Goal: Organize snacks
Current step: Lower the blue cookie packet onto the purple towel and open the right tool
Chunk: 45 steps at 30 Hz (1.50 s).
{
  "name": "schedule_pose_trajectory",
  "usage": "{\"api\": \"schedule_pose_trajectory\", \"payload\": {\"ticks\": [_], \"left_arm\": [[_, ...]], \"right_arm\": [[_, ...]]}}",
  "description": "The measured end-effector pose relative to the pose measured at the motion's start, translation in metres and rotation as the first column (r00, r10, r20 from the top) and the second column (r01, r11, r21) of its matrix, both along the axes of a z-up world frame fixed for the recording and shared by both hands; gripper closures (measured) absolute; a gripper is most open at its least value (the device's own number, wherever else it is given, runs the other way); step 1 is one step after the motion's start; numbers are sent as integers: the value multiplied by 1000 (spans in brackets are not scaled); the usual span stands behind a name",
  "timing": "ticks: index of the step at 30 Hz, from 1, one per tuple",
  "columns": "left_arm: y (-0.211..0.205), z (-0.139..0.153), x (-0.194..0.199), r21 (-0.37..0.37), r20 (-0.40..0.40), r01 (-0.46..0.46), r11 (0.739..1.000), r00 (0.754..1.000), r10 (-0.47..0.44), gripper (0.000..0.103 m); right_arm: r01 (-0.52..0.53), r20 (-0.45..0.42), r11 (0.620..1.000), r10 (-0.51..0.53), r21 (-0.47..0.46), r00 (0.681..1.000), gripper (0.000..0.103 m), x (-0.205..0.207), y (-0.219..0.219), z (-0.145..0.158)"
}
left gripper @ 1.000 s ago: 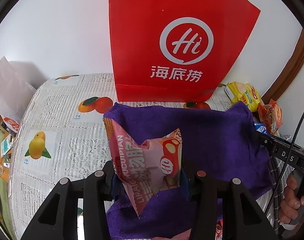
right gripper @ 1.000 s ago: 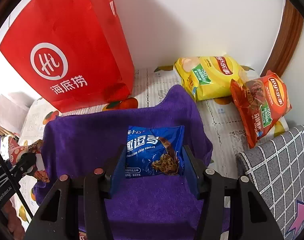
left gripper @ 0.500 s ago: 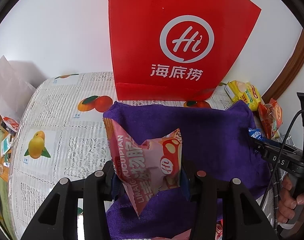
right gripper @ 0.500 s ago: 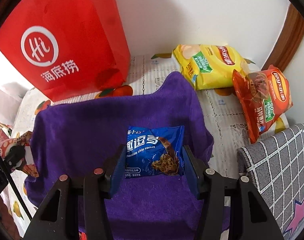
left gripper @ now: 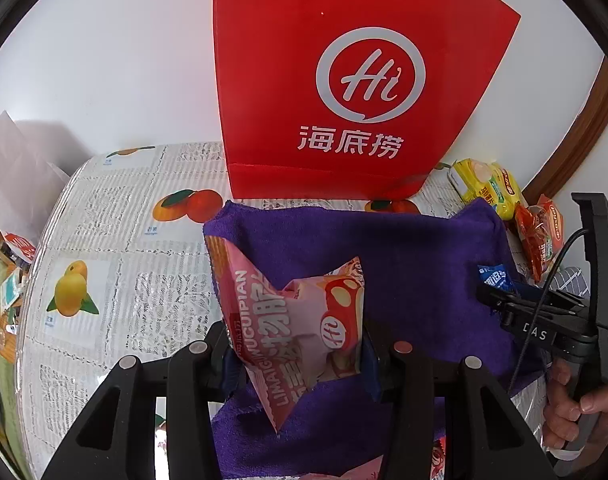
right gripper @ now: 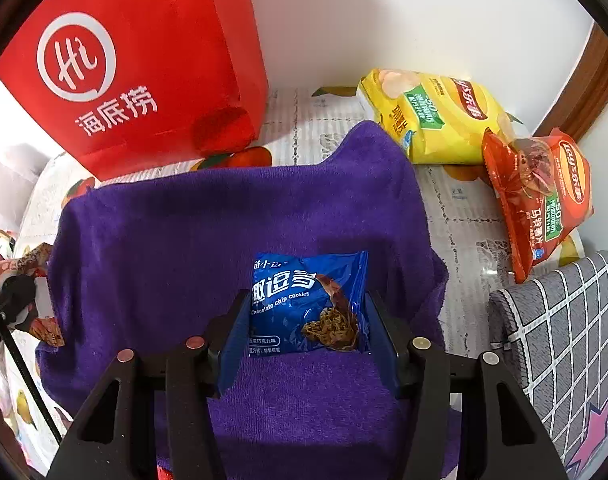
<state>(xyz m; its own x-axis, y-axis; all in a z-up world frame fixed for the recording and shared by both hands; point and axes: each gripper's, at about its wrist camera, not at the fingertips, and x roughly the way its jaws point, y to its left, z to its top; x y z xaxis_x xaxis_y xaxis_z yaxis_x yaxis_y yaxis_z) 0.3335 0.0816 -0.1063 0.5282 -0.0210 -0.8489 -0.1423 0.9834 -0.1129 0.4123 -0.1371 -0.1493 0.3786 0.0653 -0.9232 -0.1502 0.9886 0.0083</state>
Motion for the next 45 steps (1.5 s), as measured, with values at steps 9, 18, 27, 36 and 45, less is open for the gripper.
{"api": "schedule_pose_trajectory", "payload": {"ticks": [9,18,27,36,45], "left_arm": [[-2,-1,0,4,-3,4,1000,1000,-4,58],[-4,-3,3,-10,-19,10,1000,1000,-11,58],[-7,-6,4,-13,-29,21,1000,999,-22,58],[-8,-7,6,-21,-34,32,999,999,-33,58],[-11,-15,9,-59,-54,40,997,998,-43,58]], "right_arm": [[-8,0,999,8,-33,1000,48,1,5,-6],[-45,-2,997,45,-60,999,45,0,11,-9],[-67,11,997,68,-42,998,34,-2,12,-3],[-40,47,999,39,15,998,30,-6,1,21],[10,79,1000,-9,-5,997,30,-9,-7,39]]}}
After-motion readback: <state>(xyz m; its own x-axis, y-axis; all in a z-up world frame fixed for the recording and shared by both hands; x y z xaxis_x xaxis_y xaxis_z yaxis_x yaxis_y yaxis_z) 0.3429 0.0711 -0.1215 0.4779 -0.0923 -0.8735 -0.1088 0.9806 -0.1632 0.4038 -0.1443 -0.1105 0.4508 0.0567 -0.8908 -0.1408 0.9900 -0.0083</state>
